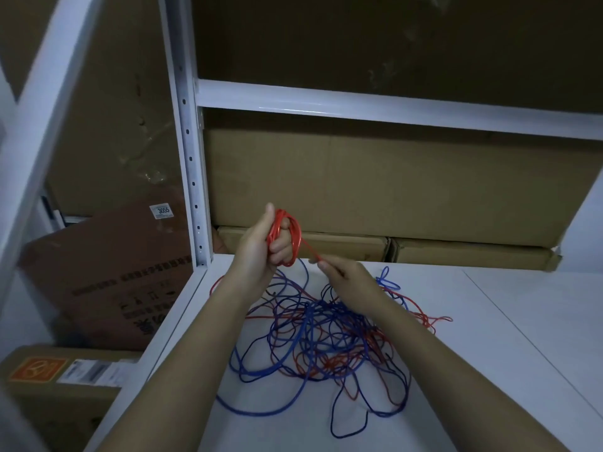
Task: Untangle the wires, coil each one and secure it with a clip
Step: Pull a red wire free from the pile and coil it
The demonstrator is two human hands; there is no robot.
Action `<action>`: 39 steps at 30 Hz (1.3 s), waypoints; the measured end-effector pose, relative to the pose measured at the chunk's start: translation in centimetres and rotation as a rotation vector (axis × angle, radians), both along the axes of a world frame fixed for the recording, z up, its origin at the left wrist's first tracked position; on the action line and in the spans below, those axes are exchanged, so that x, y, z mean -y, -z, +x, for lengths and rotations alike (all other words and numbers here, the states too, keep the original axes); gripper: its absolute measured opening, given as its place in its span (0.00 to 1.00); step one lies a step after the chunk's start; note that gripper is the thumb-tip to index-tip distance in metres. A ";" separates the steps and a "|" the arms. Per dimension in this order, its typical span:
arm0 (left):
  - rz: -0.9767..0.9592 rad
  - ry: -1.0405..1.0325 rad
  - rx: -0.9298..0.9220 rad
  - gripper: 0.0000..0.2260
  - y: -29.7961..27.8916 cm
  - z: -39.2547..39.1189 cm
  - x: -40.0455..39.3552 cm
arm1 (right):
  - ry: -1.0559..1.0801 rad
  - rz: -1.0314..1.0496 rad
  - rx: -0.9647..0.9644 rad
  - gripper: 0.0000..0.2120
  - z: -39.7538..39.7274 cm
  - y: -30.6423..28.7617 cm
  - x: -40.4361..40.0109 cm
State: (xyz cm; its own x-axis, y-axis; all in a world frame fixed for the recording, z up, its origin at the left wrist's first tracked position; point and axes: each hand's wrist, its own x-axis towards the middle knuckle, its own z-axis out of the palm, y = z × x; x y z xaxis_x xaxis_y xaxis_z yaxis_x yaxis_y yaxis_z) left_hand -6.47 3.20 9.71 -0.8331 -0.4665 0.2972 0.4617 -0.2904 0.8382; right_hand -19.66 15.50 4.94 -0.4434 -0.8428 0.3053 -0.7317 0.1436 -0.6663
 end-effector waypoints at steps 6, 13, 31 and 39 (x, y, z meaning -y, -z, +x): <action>-0.142 -0.317 0.108 0.15 0.2 -1.6 -1.3 | -0.015 0.213 -0.354 0.13 1.4 0.5 0.2; -0.788 -0.411 0.568 0.17 1.8 -1.7 -0.2 | -0.046 -0.223 -0.763 0.16 1.5 -0.1 -1.1; -0.385 0.093 0.510 0.31 0.4 -0.8 -3.5 | -0.109 -0.198 -0.007 0.13 2.5 -2.8 -2.2; -0.624 -0.266 0.501 0.31 1.4 -6.1 -5.7 | 0.321 -0.301 -0.014 0.14 1.5 -1.3 -3.9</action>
